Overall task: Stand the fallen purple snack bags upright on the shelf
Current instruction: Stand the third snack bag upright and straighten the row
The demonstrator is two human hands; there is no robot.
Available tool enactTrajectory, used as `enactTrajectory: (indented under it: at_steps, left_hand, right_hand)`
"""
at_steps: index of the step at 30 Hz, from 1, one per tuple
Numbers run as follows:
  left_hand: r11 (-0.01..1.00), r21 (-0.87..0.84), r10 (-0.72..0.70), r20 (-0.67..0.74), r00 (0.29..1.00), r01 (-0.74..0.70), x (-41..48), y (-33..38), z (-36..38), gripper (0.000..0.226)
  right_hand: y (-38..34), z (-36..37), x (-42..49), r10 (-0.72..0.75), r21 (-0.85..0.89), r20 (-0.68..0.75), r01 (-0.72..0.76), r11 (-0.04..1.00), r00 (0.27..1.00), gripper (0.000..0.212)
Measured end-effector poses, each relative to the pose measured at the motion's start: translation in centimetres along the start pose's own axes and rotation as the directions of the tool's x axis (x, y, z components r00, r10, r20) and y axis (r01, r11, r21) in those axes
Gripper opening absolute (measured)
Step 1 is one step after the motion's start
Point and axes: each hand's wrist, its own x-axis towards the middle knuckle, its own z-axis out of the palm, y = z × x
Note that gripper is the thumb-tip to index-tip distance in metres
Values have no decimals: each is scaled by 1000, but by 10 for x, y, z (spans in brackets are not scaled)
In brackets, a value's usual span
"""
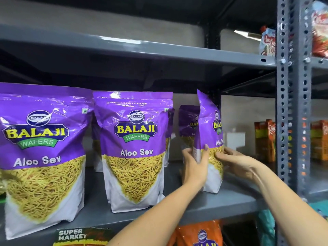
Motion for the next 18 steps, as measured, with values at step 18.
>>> enactTrajectory:
  at_steps: [18]
  left_hand:
    - [966, -259, -64, -152, 986, 23, 3, -8, -1, 56]
  right_hand:
    - [13, 4, -20, -174, -31, -296, 173, 985, 939, 97]
